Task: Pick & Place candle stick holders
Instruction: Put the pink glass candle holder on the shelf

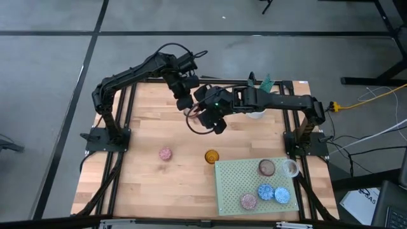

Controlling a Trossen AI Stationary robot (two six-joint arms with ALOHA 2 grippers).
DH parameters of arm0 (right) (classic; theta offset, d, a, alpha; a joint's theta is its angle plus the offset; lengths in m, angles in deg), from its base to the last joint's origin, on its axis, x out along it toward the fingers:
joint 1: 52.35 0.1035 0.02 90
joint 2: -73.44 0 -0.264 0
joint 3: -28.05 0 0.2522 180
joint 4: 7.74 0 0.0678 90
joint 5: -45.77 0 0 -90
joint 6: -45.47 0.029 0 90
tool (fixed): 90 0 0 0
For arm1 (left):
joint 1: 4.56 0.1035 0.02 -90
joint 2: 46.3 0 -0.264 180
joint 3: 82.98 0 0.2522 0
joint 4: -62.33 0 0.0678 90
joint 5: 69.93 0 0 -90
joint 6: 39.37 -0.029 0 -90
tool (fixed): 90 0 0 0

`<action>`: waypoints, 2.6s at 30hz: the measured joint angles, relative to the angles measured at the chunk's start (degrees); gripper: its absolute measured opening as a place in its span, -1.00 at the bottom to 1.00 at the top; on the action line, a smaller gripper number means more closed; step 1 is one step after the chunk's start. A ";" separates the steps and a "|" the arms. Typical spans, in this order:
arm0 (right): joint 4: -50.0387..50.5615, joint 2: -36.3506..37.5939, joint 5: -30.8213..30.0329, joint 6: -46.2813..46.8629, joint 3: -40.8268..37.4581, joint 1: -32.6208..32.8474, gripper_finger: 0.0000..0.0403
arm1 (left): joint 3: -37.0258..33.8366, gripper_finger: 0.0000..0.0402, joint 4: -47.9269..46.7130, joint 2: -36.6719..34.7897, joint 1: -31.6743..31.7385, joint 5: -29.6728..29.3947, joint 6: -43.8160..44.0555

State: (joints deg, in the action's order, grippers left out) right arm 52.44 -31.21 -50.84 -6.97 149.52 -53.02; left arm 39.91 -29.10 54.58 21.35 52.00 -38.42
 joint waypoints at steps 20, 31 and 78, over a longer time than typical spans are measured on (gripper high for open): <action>0.21 -2.26 -1.99 2.22 -0.15 -0.29 -0.92 | 0.11 -0.79 -0.46 -0.17 -2.04 -10.15 -2.34; 5.21 -1.42 -1.11 10.71 -0.28 -0.42 -0.93 | 0.13 -0.54 0.74 -2.97 -1.81 -13.05 -5.29; 35.35 10.73 -21.41 61.74 -0.13 42.01 -0.93 | 0.02 -0.24 0.05 -11.69 -8.72 -23.88 16.02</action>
State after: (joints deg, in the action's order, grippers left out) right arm 87.79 -20.49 -72.25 54.77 149.38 -11.01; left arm 39.93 -29.05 42.89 12.63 28.13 -22.40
